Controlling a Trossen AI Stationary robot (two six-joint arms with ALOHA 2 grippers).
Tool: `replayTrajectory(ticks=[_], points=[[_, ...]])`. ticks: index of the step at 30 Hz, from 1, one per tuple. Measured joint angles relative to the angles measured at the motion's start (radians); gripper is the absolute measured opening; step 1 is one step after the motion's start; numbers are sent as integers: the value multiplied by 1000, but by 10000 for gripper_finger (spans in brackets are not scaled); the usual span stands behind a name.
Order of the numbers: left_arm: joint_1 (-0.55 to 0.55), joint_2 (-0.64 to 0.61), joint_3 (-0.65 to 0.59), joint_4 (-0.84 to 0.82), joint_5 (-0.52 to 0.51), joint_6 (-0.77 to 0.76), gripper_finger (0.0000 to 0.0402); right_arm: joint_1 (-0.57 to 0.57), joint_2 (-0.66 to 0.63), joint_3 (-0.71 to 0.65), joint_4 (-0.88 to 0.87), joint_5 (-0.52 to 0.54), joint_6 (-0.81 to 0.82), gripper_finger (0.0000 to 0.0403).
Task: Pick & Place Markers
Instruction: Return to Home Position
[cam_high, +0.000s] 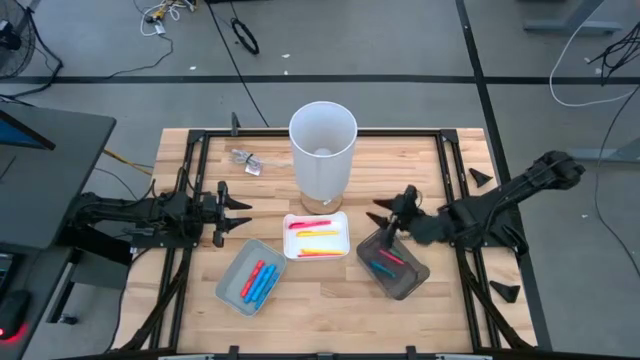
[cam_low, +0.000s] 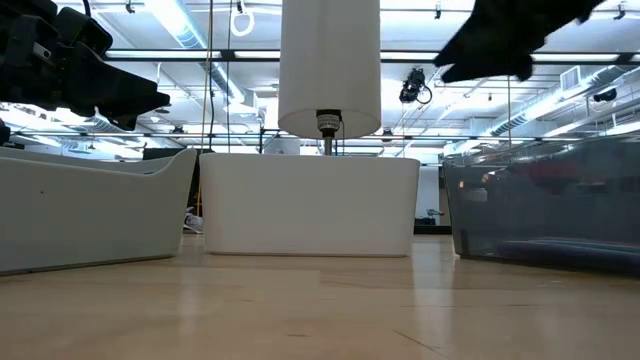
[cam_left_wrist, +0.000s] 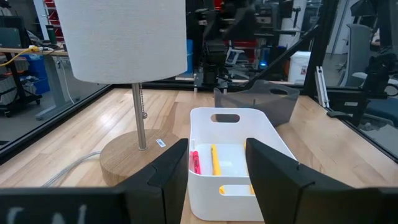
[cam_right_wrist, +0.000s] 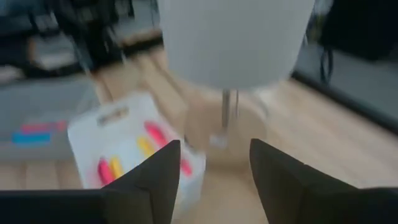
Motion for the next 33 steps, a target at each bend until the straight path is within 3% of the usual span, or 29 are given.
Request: replayTrajectory(ticks=[6,10,18,33], points=[[0,0,0,0,0,0,165,-141,-116,-253,563,-37,-403,194],[0,0,0,0,0,0,165,-235,-176,-369,797,-99,-520,194],[0,0,0,0,0,0,165,-433,-354,-531,955,-254,-527,194],[0,0,0,0,0,0,165,-694,-689,-732,946,-266,-528,194]])
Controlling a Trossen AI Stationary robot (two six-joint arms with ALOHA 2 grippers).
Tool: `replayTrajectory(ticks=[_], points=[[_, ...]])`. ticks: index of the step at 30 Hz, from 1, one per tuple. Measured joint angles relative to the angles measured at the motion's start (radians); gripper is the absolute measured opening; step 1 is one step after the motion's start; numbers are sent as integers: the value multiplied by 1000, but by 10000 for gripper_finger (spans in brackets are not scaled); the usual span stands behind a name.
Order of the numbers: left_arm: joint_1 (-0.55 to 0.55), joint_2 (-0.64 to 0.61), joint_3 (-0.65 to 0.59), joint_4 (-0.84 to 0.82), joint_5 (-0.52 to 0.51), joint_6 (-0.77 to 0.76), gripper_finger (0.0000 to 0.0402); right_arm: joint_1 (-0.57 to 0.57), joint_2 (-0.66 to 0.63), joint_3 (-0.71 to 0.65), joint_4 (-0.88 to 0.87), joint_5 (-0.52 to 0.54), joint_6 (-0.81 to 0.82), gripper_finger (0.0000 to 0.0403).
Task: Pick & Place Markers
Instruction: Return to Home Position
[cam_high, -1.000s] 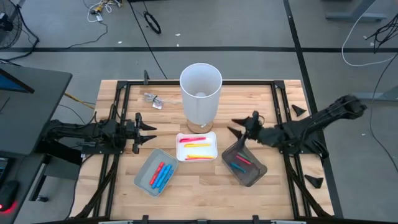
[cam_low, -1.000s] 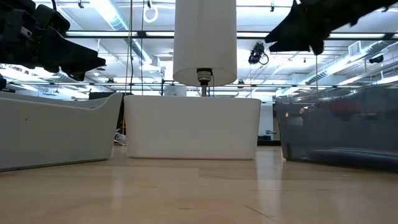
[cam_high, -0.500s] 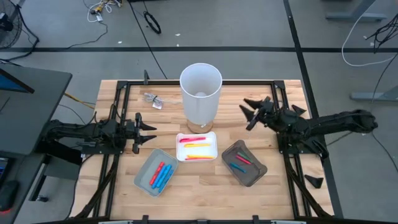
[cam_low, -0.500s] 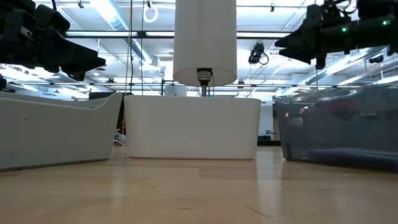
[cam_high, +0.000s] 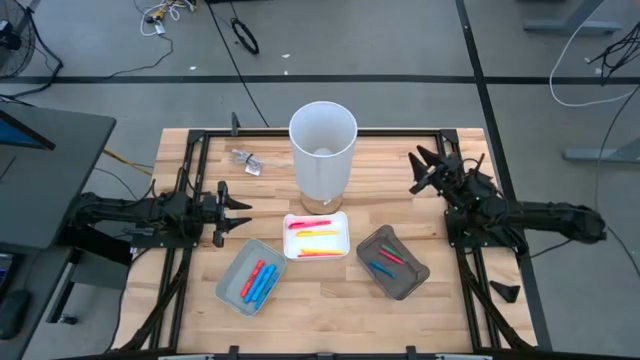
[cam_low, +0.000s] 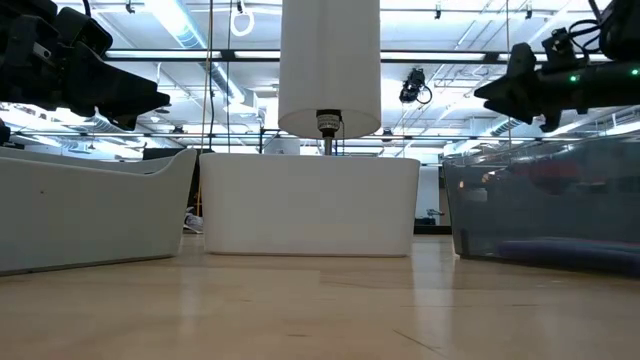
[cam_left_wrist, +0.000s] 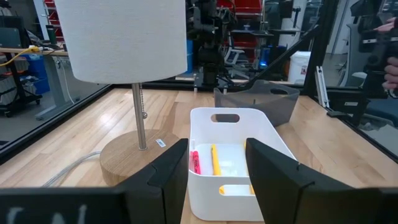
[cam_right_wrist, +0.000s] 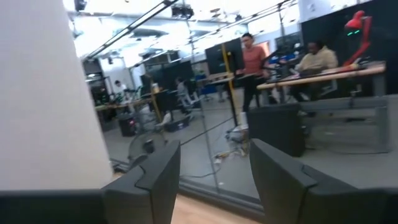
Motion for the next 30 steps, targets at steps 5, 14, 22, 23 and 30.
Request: replayTrajectory(ticks=[5,14,22,23,30], points=[[0,0,0,0,0,0,165,-43,-83,1,-88,-3,-29,194],[0,0,0,0,0,0,165,-91,-238,2,-354,-43,-32,194],[0,0,0,0,0,0,165,-115,-399,2,-551,-54,-32,194],[0,0,0,0,0,0,165,-118,-412,2,-574,-63,-29,194],[0,0,0,0,0,0,165,-134,-436,3,-590,-216,-32,194]])
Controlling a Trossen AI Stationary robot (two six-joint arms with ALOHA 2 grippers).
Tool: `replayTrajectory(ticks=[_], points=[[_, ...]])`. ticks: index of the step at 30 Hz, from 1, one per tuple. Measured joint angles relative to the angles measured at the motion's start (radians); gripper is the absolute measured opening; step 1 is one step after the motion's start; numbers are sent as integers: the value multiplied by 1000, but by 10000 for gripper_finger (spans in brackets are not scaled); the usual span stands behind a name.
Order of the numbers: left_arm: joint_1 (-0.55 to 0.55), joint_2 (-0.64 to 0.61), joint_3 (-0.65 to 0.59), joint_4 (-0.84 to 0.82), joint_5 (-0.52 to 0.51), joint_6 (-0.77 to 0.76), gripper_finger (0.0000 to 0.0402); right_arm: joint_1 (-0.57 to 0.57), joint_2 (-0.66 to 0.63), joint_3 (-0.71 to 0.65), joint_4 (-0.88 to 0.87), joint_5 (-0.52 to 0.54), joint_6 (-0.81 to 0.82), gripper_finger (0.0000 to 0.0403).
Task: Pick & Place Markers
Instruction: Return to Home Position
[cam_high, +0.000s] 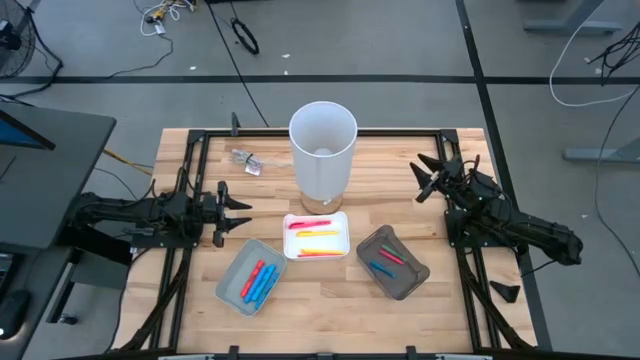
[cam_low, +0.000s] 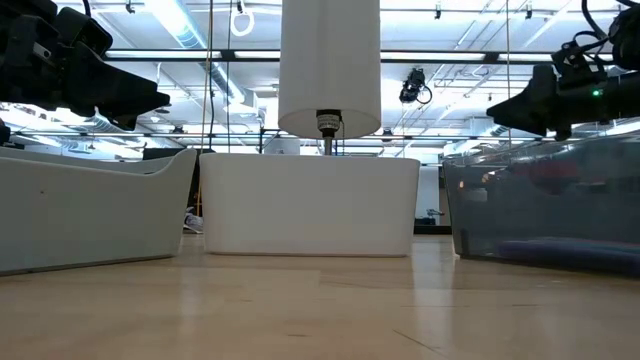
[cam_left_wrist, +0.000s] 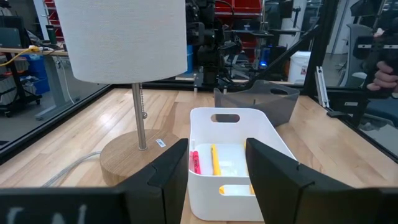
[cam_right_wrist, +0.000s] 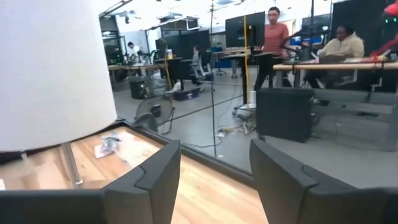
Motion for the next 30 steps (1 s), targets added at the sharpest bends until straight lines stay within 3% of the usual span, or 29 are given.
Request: replayTrajectory(ticks=[8,30], points=[[0,0,0,0,0,0,165,-2,0,0,1,-1,-102,194],[0,0,0,0,0,0,165,1,5,0,5,0,-16,194]])
